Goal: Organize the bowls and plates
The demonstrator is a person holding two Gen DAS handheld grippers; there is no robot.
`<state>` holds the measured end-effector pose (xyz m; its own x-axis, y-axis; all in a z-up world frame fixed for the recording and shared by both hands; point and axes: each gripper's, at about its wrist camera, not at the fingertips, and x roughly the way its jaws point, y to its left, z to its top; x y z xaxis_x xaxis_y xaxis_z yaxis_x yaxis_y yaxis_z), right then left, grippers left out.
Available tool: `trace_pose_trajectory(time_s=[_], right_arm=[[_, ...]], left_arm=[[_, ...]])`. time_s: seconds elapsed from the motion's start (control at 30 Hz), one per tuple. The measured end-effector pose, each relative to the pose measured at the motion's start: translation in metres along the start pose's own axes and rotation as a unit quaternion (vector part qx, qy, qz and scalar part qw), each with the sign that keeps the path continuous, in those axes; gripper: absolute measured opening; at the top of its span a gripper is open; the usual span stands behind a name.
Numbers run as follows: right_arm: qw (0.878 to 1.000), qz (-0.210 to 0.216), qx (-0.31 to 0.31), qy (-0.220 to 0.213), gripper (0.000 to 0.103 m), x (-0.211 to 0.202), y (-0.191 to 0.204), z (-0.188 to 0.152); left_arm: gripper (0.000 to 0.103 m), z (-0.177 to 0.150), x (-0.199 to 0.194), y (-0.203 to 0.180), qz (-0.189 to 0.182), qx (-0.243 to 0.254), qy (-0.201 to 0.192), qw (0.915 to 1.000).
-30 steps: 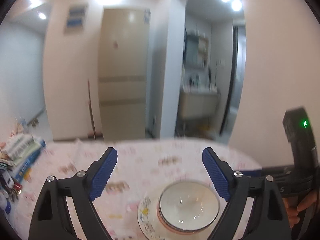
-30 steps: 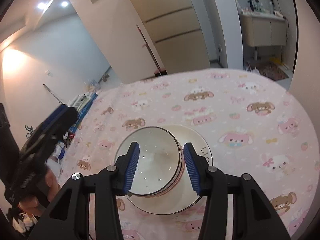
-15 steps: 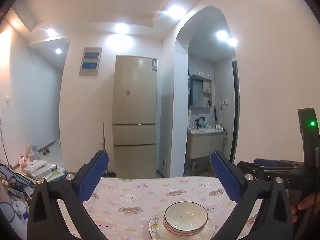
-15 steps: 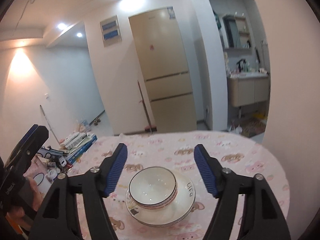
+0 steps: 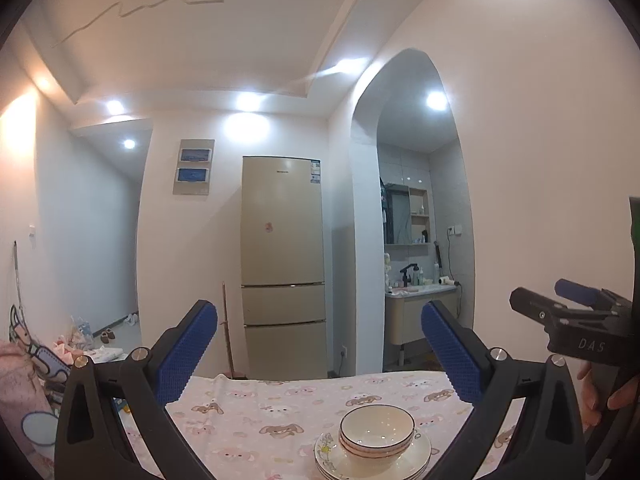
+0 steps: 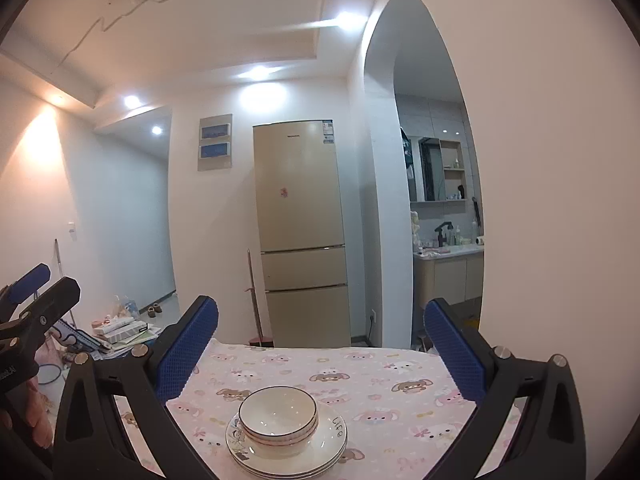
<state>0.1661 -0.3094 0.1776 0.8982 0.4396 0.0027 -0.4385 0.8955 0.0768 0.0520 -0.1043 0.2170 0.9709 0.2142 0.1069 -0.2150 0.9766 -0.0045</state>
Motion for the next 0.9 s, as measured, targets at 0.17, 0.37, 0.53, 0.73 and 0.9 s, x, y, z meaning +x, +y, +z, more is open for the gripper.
trace_pose_trajectory(time_s=[0.17, 0.37, 0.53, 0.73, 0.9], right_arm=[[0.999, -0.011, -0.031, -0.023, 0.103, -0.011, 0.011, -0.02], [0.999, 0.03, -0.012, 0.024, 0.103, 0.004, 0.011, -0.057], [1.0, 0.014, -0.017, 0.005, 0.103, 0.015, 0.013, -0.087], [0.999, 0.022, 0.006, 0.036, 0.103, 0.032, 0.002, -0.116], [0.998, 0.0, 0.022, 0.058, 0.103, 0.044, -0.009, -0.144]], left_arm=[[0.103, -0.027, -0.015, 0.008, 0.018, -0.026, -0.018, 0.9993], [0.103, -0.07, -0.006, 0.009, 0.014, 0.0, 0.025, 0.9996], [0.103, -0.101, 0.002, 0.016, 0.011, -0.008, 0.041, 0.9991], [0.103, -0.132, 0.009, 0.017, 0.014, -0.004, 0.052, 0.9986], [0.103, -0.159, 0.024, 0.017, 0.005, 0.002, 0.078, 0.9969]])
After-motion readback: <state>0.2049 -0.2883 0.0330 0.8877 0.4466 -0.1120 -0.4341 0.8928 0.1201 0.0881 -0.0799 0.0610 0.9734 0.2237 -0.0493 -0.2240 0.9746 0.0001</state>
